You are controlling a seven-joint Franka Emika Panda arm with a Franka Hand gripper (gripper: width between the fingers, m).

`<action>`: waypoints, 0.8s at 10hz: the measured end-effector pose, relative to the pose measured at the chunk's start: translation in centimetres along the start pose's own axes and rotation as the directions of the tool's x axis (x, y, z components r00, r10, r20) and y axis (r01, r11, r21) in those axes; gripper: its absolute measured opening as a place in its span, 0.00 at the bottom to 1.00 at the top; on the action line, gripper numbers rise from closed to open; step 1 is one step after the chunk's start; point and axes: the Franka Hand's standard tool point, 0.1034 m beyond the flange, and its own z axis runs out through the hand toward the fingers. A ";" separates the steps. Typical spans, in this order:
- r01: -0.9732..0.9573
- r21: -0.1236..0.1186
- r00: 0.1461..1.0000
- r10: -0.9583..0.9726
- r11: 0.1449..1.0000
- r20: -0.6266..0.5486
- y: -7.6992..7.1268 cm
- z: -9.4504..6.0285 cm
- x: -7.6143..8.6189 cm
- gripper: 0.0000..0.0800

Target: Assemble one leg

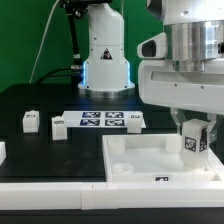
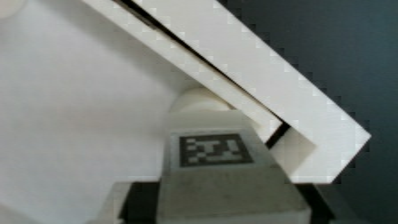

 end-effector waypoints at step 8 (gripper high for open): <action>0.366 -0.003 0.930 -0.366 0.930 0.002 -0.8 0.0 -1.4 0.80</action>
Offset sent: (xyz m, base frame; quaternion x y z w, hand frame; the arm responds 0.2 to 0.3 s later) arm 0.0000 0.0000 0.0000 0.0000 0.0000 -0.0899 0.9960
